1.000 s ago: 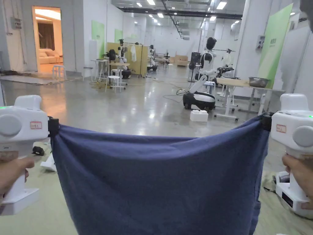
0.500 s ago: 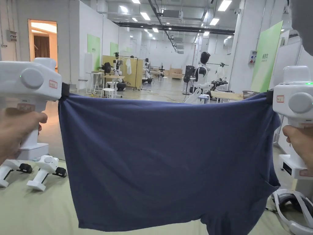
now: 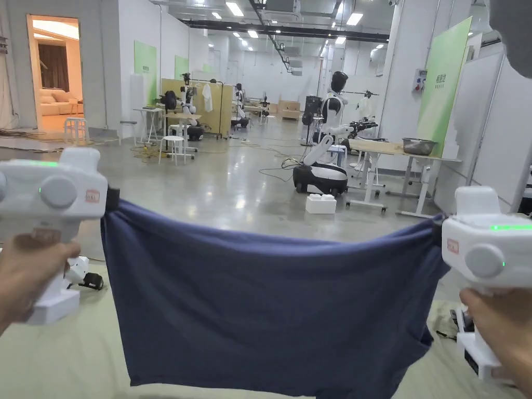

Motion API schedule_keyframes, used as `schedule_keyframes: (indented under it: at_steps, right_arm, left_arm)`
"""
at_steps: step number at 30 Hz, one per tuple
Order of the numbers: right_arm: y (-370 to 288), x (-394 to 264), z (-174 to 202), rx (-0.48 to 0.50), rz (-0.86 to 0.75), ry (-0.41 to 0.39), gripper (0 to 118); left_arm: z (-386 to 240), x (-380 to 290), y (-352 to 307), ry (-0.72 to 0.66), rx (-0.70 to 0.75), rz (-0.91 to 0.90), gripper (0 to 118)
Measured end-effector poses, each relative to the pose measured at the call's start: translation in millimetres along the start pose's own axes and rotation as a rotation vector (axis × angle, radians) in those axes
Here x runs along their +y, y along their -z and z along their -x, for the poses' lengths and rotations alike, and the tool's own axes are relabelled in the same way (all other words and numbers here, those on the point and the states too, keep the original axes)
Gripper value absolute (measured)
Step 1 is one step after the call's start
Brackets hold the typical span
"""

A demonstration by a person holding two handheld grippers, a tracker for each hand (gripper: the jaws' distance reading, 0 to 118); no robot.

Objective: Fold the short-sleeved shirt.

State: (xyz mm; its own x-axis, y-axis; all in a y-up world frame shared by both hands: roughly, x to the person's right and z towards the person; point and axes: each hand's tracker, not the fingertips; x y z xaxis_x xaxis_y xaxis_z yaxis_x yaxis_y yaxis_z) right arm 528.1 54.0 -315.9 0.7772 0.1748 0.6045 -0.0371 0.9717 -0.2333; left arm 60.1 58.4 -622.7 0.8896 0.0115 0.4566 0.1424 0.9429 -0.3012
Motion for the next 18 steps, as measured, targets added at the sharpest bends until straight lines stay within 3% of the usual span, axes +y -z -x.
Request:
schedule_keyframes:
  at_steps: [8,18]
  right_arm:
    - [-53,-96,-10,0.024,0.081,0.008,6]
    - [-178,-184,-18,0.029,0.155,-0.015,6]
  left_arm:
    - [6,-119,-47,-0.039,-0.029,0.096,7]
    - [34,-239,-154,-0.089,-0.057,0.16,7]
